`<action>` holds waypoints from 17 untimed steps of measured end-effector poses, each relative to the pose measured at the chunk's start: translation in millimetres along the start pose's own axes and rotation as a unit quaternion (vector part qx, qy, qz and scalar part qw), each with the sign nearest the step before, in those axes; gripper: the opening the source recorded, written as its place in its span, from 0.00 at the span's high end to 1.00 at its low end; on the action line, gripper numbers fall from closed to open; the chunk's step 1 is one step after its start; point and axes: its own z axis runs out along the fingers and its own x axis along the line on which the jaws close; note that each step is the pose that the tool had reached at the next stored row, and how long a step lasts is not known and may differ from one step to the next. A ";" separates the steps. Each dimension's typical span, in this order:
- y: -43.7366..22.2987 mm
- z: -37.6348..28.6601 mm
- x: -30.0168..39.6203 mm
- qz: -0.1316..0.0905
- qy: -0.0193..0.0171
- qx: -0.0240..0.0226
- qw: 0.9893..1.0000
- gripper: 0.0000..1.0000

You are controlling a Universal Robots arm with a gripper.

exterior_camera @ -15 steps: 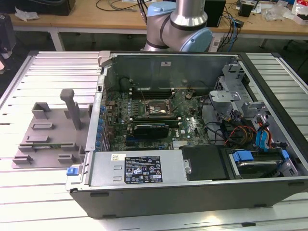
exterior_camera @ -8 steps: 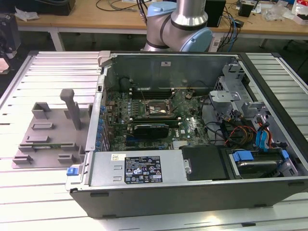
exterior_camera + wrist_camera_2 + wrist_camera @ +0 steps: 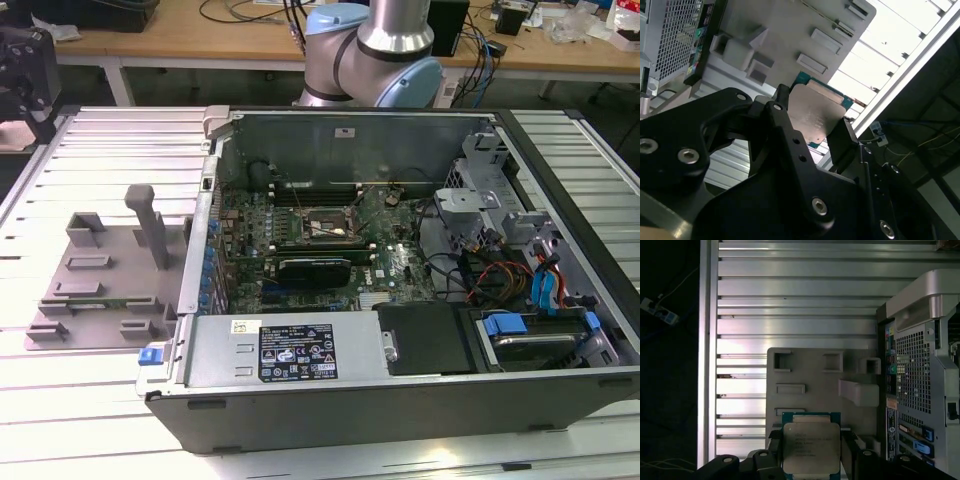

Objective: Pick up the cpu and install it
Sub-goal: 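Pick up the cpu and move it towards the insertion slot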

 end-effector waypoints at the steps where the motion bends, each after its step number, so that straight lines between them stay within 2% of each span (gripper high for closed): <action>1: 0.0 0.0 -1.3 0.000 0.000 0.000 1.000 0.45; 6: 0.0 0.1 -8.6 0.000 0.000 0.000 1.000 0.45; 9: 0.1 0.2 -19.3 0.000 0.000 0.000 1.000 0.45; 13: 0.1 0.3 -26.2 0.000 0.000 0.000 1.000 0.45; 17: 0.1 0.6 -44.1 0.000 0.000 0.000 1.000 0.45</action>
